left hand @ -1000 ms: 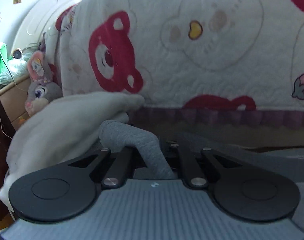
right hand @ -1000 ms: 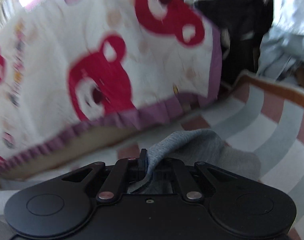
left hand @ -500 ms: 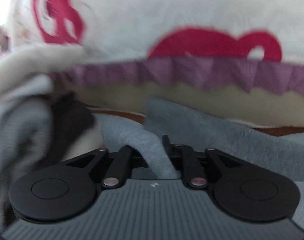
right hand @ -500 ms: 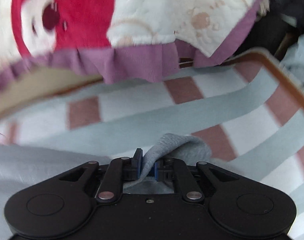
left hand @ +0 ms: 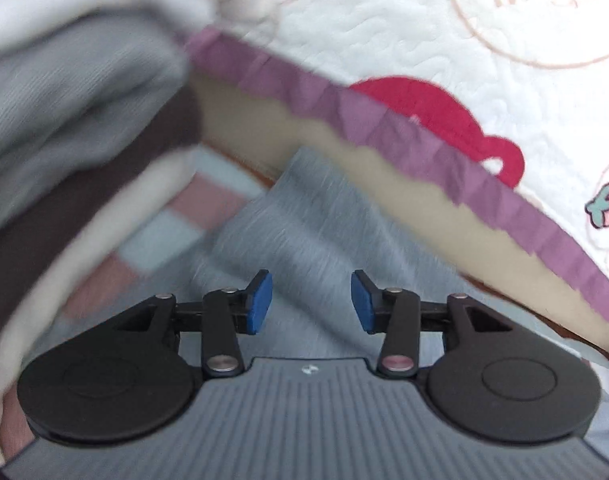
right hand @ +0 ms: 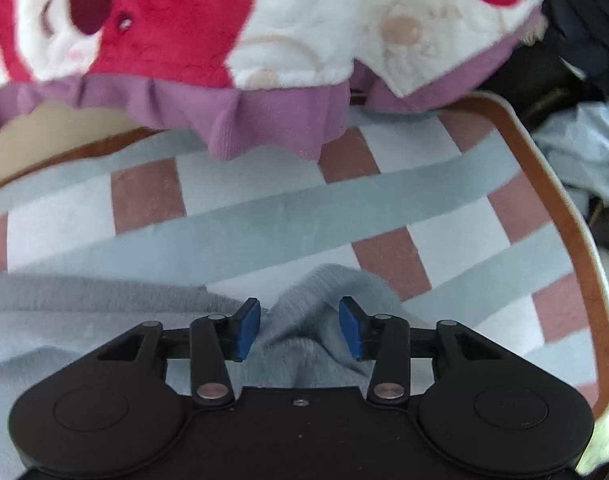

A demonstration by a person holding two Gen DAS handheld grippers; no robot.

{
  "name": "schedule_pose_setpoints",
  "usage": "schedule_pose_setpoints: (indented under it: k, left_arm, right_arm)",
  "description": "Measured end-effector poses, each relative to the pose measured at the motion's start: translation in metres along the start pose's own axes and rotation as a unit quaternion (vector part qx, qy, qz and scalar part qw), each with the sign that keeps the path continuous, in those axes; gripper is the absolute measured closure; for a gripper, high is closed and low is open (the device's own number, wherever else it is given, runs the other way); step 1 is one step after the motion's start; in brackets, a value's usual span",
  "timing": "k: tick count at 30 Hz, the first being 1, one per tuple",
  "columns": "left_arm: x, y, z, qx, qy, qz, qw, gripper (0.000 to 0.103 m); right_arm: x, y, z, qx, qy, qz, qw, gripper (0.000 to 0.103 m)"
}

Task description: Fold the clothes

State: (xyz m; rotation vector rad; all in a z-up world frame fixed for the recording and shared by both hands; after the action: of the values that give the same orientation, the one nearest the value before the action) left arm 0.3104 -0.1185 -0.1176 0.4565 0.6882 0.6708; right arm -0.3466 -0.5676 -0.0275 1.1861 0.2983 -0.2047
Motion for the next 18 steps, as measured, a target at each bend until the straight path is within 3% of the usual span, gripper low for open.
schedule_pose_setpoints:
  k: [2,4,6,9,12,16,18]
  left_arm:
    - [0.01,0.009,-0.006,0.006,0.011,-0.002,0.9999,0.059]
    - [0.019,0.017,-0.012,0.012,0.022,-0.004,0.9997,0.059]
    - [0.023,0.02,-0.013,0.013,0.031,-0.024,0.9991,0.059]
    - [0.011,0.017,-0.017,0.023,0.009,-0.054,0.9982,0.059]
    - [-0.001,0.014,-0.022,0.032,-0.013,-0.084,0.9959,0.061]
    - [-0.017,0.01,-0.028,0.044,-0.042,-0.123,0.9905,0.061]
    - [-0.026,0.008,-0.031,0.049,-0.064,-0.138,0.9871,0.059]
  right_arm:
    - [-0.002,0.018,0.006,-0.043,-0.053,0.006,0.998,0.057]
    - [-0.001,0.051,0.012,-0.133,-0.09,0.012,0.987,0.052]
    - [0.016,0.08,0.014,-0.202,-0.049,0.027,0.978,0.051]
    - [0.069,0.107,-0.001,-0.257,0.087,0.075,0.959,0.049]
    - [0.133,0.121,-0.038,-0.284,0.218,0.137,0.924,0.049]
    - [0.214,0.13,-0.102,-0.31,0.357,0.194,0.859,0.049]
    - [0.246,0.129,-0.135,-0.324,0.423,0.193,0.824,0.049]
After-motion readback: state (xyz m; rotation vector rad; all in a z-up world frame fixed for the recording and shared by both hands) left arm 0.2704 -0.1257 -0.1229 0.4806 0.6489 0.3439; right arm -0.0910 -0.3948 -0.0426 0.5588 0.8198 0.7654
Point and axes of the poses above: each gripper's, at about its wrist camera, not at the fingertips, and y roughly against the way its jaws point, x to its left, z to its top, the point moved 3 cm from there along -y, roughly the way its jaws point, and after that the axes turned 9 degrees about -z, right-handed, at the moved point
